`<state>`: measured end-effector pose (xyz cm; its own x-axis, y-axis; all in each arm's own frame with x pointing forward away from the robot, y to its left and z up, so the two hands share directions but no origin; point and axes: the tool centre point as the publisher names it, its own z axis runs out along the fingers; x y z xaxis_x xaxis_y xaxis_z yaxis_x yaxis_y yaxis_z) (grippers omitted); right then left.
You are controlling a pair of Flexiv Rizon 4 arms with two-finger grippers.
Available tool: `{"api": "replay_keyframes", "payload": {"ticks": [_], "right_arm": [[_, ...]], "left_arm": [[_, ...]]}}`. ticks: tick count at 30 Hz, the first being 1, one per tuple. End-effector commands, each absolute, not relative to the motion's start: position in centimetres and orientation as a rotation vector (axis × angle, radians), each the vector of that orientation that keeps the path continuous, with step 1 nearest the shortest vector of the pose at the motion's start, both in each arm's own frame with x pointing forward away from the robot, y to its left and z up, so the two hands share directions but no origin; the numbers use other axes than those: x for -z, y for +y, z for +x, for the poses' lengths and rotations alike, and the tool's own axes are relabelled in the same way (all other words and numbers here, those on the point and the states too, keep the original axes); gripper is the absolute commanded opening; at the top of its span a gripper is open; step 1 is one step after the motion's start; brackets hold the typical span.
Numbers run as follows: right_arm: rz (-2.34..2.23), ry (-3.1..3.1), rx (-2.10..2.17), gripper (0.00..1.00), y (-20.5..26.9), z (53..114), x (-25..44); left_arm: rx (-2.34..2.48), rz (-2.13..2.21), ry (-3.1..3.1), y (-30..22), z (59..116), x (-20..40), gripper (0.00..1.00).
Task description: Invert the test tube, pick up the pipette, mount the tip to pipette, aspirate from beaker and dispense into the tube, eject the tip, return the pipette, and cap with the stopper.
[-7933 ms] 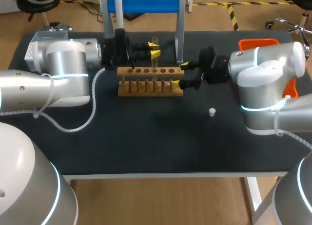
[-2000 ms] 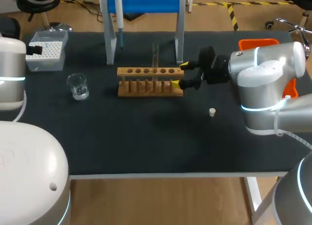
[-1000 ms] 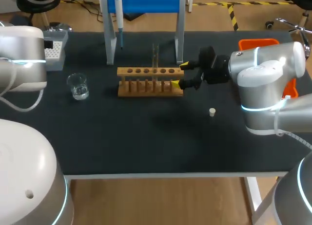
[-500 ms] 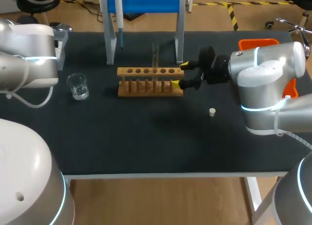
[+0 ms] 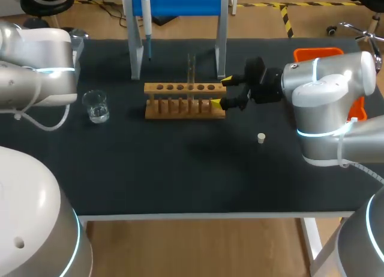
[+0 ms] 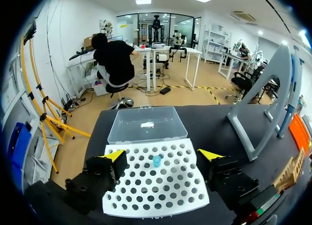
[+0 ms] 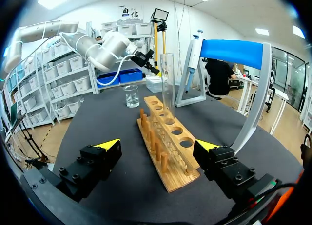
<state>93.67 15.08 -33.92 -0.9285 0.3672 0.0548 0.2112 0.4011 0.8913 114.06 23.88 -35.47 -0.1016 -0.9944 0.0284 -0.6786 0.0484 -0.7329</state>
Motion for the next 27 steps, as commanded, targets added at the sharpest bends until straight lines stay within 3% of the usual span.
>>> {"api": "replay_keyframes", "payload": {"ticks": [1, 2, 3, 4, 8, 9, 10, 27], "right_arm": [[0.521, 2.503, -1.556, 1.00, 15.04, 93.67, 33.87], [0.521, 2.503, -1.556, 1.00, 15.04, 93.67, 33.87], [0.521, 2.503, -1.556, 1.00, 15.04, 93.67, 33.87], [0.521, 2.503, -1.556, 1.00, 15.04, 93.67, 33.87], [0.521, 2.503, -1.556, 1.00, 15.04, 93.67, 33.87], [0.521, 2.503, -1.556, 1.00, 15.04, 93.67, 33.87], [0.521, 2.503, -1.556, 1.00, 15.04, 93.67, 33.87], [0.521, 2.503, -1.556, 1.00, 15.04, 93.67, 33.87]], "left_arm": [[0.824, -1.676, 1.828, 23.93, 114.44, 35.60, 0.72], [0.823, -1.675, 1.829, 23.95, 114.50, 35.59, 0.71], [0.822, -1.673, 1.828, 23.95, 114.56, 35.56, 0.56], [0.822, -1.673, 1.828, 23.95, 114.61, 35.53, 0.55], [0.816, -1.671, 1.831, 23.97, 114.81, 35.53, 0.67], [0.814, -1.669, 1.833, 23.97, 114.86, 35.53, 0.63], [0.813, -1.669, 1.833, 23.97, 114.90, 35.54, 0.51], [0.799, -1.690, 1.824, 24.27, 114.90, 36.07, 0.48]]}}
